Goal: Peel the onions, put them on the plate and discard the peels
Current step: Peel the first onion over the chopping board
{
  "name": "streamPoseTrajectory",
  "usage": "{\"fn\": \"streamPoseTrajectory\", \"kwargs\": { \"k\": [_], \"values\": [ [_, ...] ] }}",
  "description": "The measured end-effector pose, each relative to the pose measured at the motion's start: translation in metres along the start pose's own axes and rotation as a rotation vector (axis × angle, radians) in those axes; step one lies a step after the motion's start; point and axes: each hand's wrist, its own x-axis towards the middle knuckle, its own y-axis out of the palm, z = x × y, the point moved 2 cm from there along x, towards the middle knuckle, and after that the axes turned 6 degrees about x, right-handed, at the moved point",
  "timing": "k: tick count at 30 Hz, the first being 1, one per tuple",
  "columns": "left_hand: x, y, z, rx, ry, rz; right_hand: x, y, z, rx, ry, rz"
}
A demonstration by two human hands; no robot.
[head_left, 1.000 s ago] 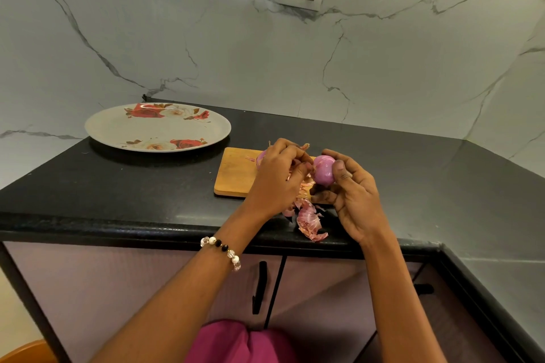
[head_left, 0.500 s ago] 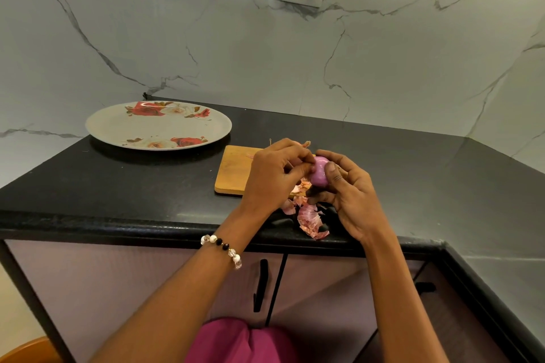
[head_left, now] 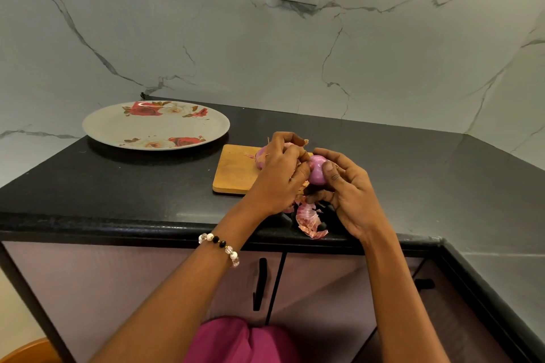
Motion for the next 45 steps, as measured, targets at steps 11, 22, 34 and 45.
{"fn": "streamPoseTrajectory", "kwargs": {
  "k": [11, 22, 34, 45],
  "values": [
    [0.000, 0.001, 0.002, 0.045, -0.055, -0.093, -0.001, -0.003, 0.006, 0.244, -0.025, -0.138],
    [-0.001, -0.007, -0.004, -0.119, 0.059, -0.174, 0.000, -0.001, 0.004, 0.162, 0.014, -0.088],
    [-0.002, -0.008, -0.004, -0.069, 0.029, -0.166, 0.000, -0.001, 0.001, 0.064, -0.033, -0.063],
    [-0.004, 0.001, -0.009, 0.452, 0.050, -0.244, -0.001, 0.004, 0.001, -0.293, -0.252, -0.088]
  ]
}}
